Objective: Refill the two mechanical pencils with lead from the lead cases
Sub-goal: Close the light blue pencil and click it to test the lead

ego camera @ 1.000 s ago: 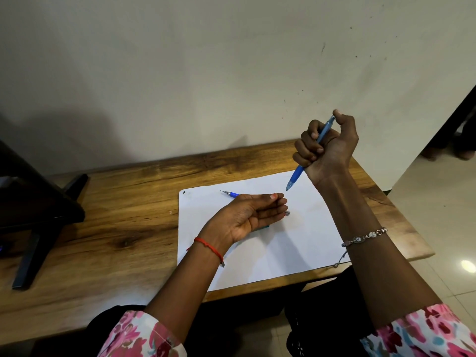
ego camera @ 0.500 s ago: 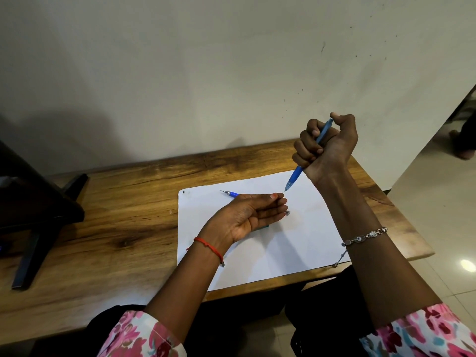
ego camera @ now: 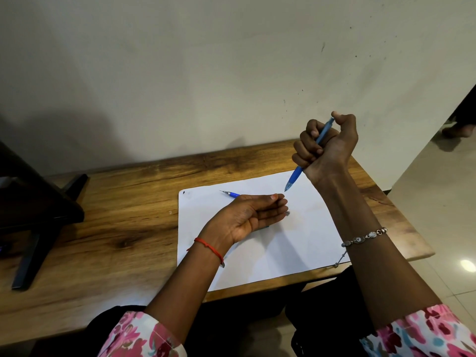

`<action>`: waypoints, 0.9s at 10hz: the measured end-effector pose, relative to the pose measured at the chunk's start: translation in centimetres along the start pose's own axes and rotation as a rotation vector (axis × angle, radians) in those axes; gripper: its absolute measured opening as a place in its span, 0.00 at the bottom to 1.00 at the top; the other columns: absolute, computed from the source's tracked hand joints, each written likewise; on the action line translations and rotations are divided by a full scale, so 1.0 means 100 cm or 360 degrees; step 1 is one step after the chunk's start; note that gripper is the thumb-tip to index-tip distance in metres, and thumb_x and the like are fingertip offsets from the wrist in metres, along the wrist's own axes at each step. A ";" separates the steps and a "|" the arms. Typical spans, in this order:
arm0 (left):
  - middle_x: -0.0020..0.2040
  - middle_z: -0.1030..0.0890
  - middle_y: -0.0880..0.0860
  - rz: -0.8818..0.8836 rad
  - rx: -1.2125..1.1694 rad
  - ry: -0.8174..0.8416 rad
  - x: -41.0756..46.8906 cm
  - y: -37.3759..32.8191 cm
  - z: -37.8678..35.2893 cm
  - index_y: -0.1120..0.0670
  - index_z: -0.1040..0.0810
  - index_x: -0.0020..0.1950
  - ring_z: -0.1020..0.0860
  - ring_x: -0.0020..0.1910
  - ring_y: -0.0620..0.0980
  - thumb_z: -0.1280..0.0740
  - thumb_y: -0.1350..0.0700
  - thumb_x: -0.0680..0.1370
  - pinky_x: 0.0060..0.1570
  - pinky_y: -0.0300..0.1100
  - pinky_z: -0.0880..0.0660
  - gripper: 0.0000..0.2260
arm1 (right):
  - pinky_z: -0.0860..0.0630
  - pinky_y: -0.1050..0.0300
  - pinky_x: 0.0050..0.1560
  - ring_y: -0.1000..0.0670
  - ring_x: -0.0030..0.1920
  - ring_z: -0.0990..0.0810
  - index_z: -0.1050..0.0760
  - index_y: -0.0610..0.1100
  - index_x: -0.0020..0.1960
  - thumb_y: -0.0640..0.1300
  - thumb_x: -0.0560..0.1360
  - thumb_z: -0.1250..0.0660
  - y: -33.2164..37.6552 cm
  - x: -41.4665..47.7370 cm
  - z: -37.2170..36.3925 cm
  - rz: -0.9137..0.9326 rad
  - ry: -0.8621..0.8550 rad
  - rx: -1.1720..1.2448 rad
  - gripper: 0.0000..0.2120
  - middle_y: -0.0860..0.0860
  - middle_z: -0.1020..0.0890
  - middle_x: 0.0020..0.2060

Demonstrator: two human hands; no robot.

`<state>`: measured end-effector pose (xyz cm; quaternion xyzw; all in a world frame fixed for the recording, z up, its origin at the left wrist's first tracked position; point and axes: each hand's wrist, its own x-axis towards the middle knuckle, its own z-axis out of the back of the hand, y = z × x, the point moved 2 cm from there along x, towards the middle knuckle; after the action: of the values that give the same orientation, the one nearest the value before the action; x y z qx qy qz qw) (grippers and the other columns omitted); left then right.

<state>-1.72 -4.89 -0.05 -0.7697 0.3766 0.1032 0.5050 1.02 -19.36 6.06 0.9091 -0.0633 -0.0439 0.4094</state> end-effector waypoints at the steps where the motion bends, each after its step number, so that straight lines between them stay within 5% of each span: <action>1: 0.34 0.16 0.56 0.0004 -0.0004 -0.0005 0.000 0.000 0.000 0.64 0.21 0.44 0.16 0.34 0.50 0.37 0.65 0.76 0.42 0.42 0.19 0.06 | 0.48 0.70 0.23 0.55 0.18 0.48 0.39 0.44 0.26 0.54 0.75 0.54 0.000 0.000 0.000 -0.0007 -0.0001 -0.0005 0.23 0.54 0.43 0.16; 9: 0.34 0.16 0.56 -0.0002 -0.0016 0.0021 0.002 0.002 -0.001 0.64 0.21 0.44 0.17 0.34 0.50 0.37 0.66 0.76 0.39 0.41 0.18 0.06 | 0.48 0.68 0.23 0.55 0.19 0.48 0.40 0.44 0.27 0.55 0.75 0.53 -0.001 0.000 0.001 0.0001 -0.0030 -0.0045 0.22 0.54 0.43 0.16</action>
<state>-1.74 -5.07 -0.21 -0.7732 0.3789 0.0998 0.4987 1.05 -19.35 5.90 0.9028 -0.0667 -0.0533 0.4215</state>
